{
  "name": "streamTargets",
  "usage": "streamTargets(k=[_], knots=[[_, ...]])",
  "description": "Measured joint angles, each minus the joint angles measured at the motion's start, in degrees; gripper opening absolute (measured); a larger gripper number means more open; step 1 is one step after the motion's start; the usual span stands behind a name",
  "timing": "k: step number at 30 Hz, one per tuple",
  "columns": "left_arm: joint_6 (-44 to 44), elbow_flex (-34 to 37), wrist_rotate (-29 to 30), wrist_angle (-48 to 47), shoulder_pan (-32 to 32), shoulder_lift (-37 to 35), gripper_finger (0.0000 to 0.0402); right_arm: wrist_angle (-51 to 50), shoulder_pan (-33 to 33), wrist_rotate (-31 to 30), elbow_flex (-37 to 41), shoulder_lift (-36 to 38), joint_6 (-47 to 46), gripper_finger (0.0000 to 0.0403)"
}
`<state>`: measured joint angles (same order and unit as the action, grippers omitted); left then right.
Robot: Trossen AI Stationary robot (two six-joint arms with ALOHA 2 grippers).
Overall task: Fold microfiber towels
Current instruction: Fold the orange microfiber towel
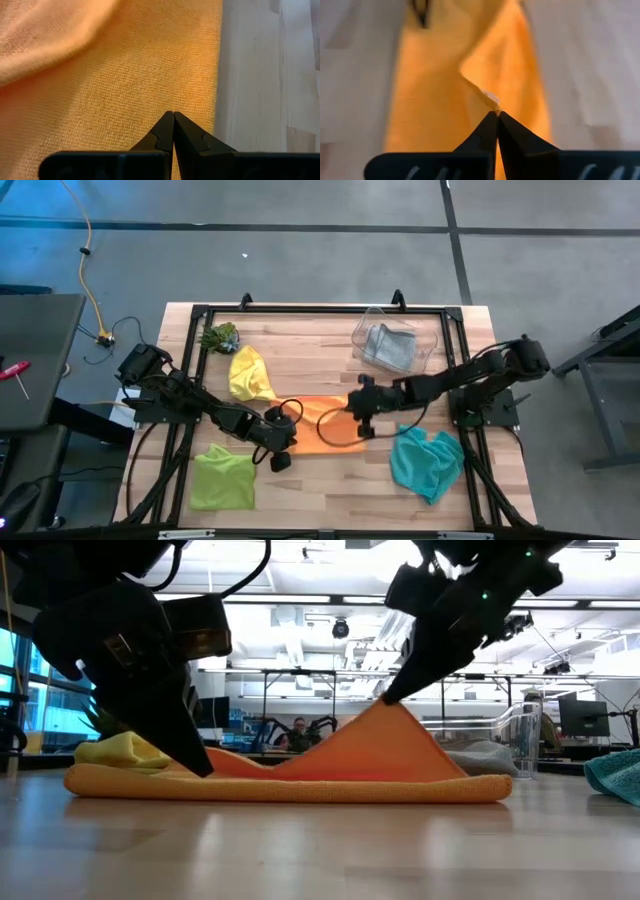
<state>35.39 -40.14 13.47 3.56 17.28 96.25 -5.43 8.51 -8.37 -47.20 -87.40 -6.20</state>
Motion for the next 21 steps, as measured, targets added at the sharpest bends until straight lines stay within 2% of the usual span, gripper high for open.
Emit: streamTargets(k=[5, 15, 21], knots=[[-0.2, 0.0, 0.0, -0.1, 0.0, 0.0, 0.0000, -4.7, -3.9, -0.2, 0.0, 0.9, -3.2, 0.0000], [-0.2, 0.0, 0.1, -0.1, 0.0, 0.0, 0.0000, -10.7, -5.7, -0.5, 0.0, 0.6, -13.7, 0.0000], [-1.5, 0.0, 0.2, -0.3, 0.0, 0.0, 0.0000, -14.7, -5.6, -6.6, 0.0, 0.6, -18.2, 0.0000]])
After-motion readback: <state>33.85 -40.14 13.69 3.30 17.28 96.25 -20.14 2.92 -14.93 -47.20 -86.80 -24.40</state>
